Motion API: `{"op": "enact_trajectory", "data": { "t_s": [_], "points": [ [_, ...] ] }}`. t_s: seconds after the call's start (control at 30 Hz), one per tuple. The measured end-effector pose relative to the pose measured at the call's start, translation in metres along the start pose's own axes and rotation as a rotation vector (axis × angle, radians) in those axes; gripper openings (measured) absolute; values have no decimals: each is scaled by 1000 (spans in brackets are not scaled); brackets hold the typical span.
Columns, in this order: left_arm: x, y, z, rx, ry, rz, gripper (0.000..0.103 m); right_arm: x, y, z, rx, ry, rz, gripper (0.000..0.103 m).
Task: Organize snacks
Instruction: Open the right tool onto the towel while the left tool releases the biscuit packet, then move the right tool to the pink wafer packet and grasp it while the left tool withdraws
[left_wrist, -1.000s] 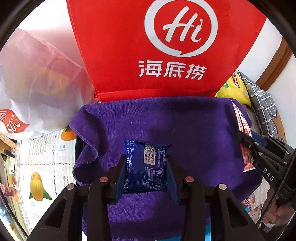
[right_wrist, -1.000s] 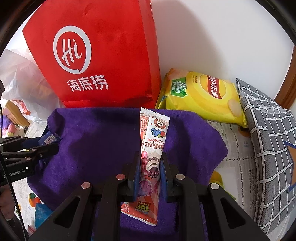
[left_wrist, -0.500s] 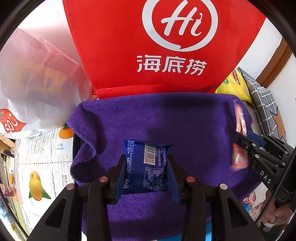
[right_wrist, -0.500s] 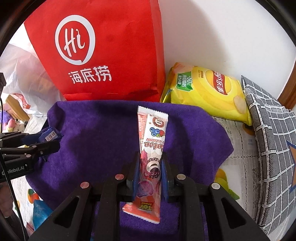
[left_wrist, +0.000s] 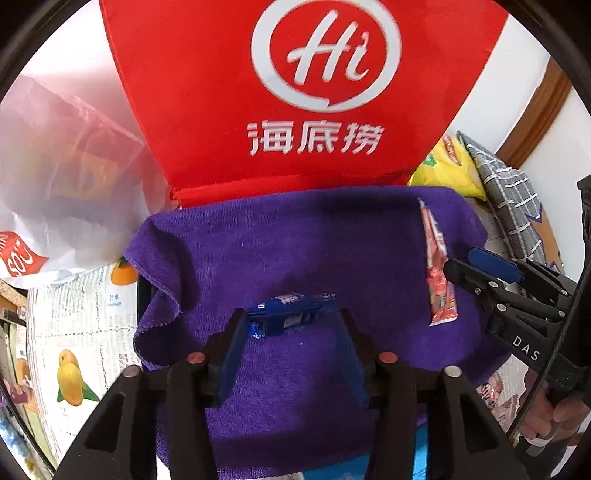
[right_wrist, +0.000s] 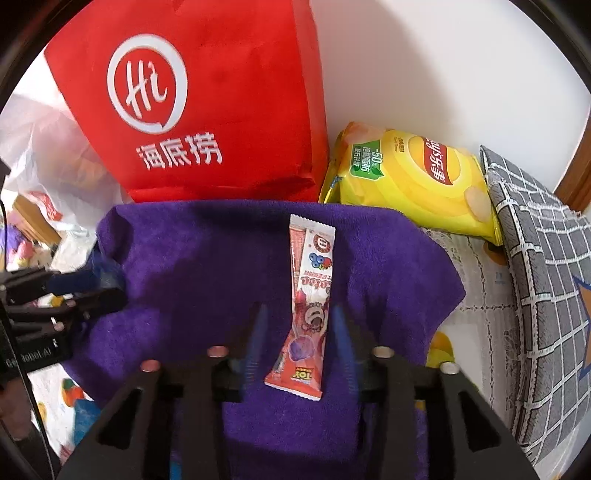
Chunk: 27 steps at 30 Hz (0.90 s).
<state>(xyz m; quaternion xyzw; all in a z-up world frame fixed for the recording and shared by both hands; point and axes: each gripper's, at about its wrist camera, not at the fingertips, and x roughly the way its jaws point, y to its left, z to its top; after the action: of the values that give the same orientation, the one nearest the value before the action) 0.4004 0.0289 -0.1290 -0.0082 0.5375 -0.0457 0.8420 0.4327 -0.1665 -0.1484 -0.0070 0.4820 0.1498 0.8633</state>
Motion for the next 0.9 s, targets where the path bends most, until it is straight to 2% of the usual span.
{"op": "enact_trajectory", "data": {
  "t_s": [0.1, 0.17, 0.23, 0.37, 0.43, 0.53, 0.6, 0.7, 0.9],
  "points": [
    [-13, 0, 0, 4, -34, -12, 57, -10, -1, 2, 17, -16, 1, 48],
    [-22, 1, -1, 5, -55, -17, 61, -19, 0, 3, 21, -34, -12, 59],
    [-31, 3, -1, 5, -75, -24, 63, -31, 1, 4, 27, -61, -27, 65],
    [-50, 2, -2, 16, -113, -19, 64, -58, 1, 6, 99, -111, -7, 77],
    [-65, 5, -5, 10, -151, -17, 65, -68, 5, 4, 99, -122, -8, 79],
    [-82, 7, -6, 0, -183, -20, 70, -89, 10, -2, 75, -144, -84, 82],
    [-92, 5, -7, 2, -197, -3, 70, -105, 11, -9, 80, -166, -137, 87],
    [-111, 1, -12, 8, -246, 29, 72, -130, 7, -26, 82, -221, -158, 87],
    [-143, 4, -39, -55, -286, -19, 73, -176, 5, -59, 61, -304, -240, 87]
  ]
}}
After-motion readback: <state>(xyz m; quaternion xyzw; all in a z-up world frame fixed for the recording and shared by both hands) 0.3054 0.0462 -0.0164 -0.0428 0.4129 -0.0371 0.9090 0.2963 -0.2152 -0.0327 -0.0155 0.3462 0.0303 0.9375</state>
